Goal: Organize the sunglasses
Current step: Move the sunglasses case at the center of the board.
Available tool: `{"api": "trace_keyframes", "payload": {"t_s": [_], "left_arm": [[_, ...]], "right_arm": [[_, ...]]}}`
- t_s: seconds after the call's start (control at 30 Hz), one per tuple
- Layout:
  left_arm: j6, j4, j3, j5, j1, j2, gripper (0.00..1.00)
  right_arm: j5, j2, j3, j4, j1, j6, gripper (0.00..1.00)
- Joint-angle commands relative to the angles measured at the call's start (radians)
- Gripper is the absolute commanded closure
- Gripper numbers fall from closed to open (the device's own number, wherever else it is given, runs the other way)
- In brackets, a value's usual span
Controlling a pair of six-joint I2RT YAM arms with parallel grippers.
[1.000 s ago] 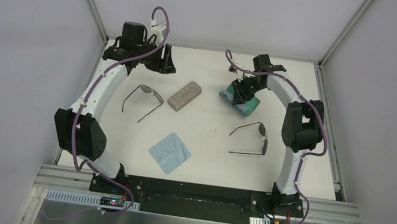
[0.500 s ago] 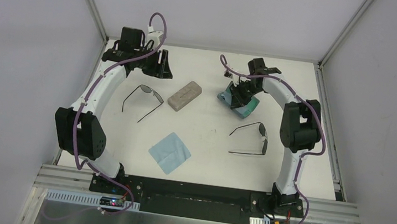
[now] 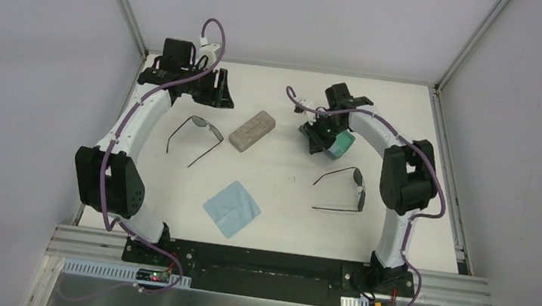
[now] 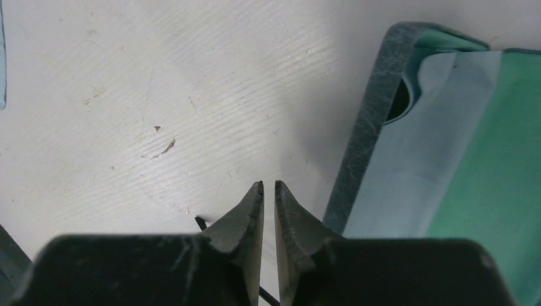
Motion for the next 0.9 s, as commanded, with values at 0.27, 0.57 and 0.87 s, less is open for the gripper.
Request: {"api": "trace_keyframes", "payload": {"t_s": [0.27,0.57,0.87], "left_arm": [[-0.018,0.035,-0.007,0.035,0.016,-0.04,0.42],[-0.018,0.031,-0.022,0.043,0.016,-0.052,0.41],[-0.016,0.031,-0.038,0.048,0.022,-0.059,0.4]], "right_arm": [[0.068,-0.071,0.094,0.085,-0.047,0.075,0.67],[0.008,-0.02,0.096,0.068,-0.072,0.086,0.66],[-0.026,-0.009,0.059,0.045,-0.072,0.08,0.68]]}}
